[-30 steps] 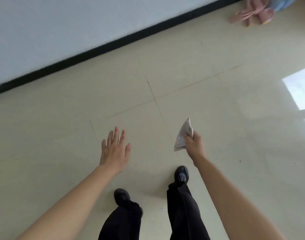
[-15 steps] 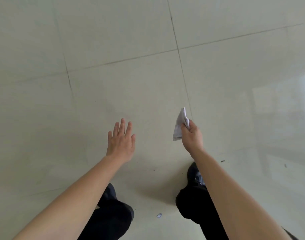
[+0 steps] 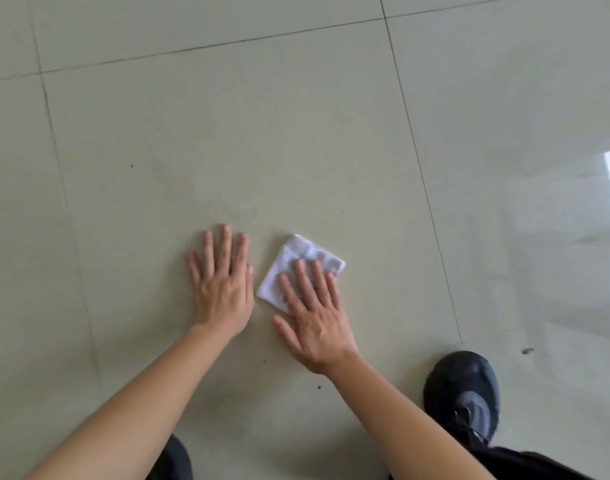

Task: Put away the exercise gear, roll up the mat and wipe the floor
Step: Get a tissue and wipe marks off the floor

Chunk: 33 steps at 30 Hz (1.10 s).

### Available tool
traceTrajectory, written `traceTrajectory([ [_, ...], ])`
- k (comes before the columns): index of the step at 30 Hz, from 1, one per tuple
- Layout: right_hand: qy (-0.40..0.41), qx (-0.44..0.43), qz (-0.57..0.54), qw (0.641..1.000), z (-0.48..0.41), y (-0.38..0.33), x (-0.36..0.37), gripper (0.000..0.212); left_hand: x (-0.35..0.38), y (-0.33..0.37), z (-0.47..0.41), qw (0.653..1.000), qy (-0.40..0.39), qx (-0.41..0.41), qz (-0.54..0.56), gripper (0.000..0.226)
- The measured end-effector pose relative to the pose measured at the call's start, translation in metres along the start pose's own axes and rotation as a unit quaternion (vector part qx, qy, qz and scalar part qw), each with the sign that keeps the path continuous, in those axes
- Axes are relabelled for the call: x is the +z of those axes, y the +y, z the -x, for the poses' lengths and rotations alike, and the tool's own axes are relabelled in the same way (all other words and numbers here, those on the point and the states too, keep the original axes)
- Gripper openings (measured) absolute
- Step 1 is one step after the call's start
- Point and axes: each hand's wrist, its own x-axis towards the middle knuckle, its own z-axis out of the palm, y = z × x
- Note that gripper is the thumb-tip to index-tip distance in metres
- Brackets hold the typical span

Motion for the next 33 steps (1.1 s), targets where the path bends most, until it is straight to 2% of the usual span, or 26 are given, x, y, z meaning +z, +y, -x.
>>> traceTrajectory([
  [2,0.023,-0.078,0.033,0.996,-0.031,0.02,-0.001,0.059,0.007,-0.006,-0.001,0.999,0.037,0.009,0.002,0.056],
  [3,0.043,-0.077,0.053,0.995,-0.051,0.037,-0.006,0.055,0.009,-0.008,-0.004,0.999,0.041,0.014,-0.001,0.056],
  [6,0.086,0.071,0.093,0.989,-0.095,0.094,-0.049,0.053,0.001,-0.011,-0.006,0.999,0.014,0.026,-0.019,0.058],
  [9,0.034,0.262,0.023,0.964,-0.109,0.133,-0.109,0.056,-0.016,-0.006,-0.005,0.999,-0.041,0.015,-0.024,0.06],
  [12,0.011,0.327,-0.005,0.945,-0.112,0.134,-0.126,0.057,-0.032,-0.002,-0.009,0.999,-0.038,-0.023,-0.002,0.063],
  [14,0.032,0.273,0.047,0.96,-0.113,0.115,-0.1,0.056,-0.038,-0.002,-0.02,0.999,-0.007,-0.05,0.018,0.061],
  [16,0.03,0.153,0.086,0.984,-0.114,0.084,-0.07,0.056,-0.041,-0.009,-0.034,0.997,0.032,-0.065,0.024,0.06],
  [19,-0.026,0.007,0.108,0.994,-0.119,0.044,-0.06,0.06,-0.051,-0.024,-0.057,0.994,0.055,-0.088,0.025,0.059],
  [22,-0.036,-0.049,0.106,0.993,-0.131,0.061,-0.081,0.057,-0.066,-0.031,-0.077,0.994,0.065,-0.087,0.008,0.055],
  [24,0.048,0.001,0.118,0.992,-0.146,0.1,-0.097,0.047,-0.075,-0.032,-0.092,0.995,0.063,-0.073,-0.012,0.055],
  [26,0.107,0.172,0.102,0.974,-0.158,0.146,-0.126,0.046,-0.079,-0.033,-0.107,0.996,0.054,-0.073,-0.021,0.055],
  [28,0.106,0.345,0.039,0.932,-0.165,0.169,-0.142,0.052,-0.076,-0.035,-0.118,0.995,0.034,-0.097,-0.01,0.055],
  [29,0.108,0.387,0.032,0.915,-0.17,0.171,-0.141,0.054,-0.071,-0.034,-0.122,0.994,0.025,-0.108,-0.004,0.056],
  [30,0.107,0.399,0.034,0.91,-0.178,0.165,-0.136,0.055,-0.066,-0.033,-0.123,0.993,0.021,-0.115,-0.004,0.056],
  [31,0.11,0.374,0.05,0.919,-0.187,0.154,-0.128,0.055,-0.06,-0.031,-0.123,0.993,0.024,-0.118,-0.003,0.057],
  [33,0.111,0.246,0.078,0.96,-0.206,0.128,-0.109,0.056,-0.051,-0.03,-0.123,0.992,0.039,-0.122,0.0,0.057],
])
